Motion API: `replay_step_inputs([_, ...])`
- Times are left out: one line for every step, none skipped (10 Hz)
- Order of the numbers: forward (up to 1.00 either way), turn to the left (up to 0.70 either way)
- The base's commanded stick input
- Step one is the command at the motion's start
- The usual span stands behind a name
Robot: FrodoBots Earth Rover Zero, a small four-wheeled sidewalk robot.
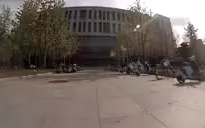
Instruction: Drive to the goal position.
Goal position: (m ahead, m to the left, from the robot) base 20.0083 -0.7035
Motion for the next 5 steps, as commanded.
replay_step_inputs([1.00, 0.00])
replay_step_inputs([1.00, 0.00])
replay_step_inputs([1.00, 0.00])
replay_step_inputs([1.00, 0.00])
replay_step_inputs([1.00, 0.00])
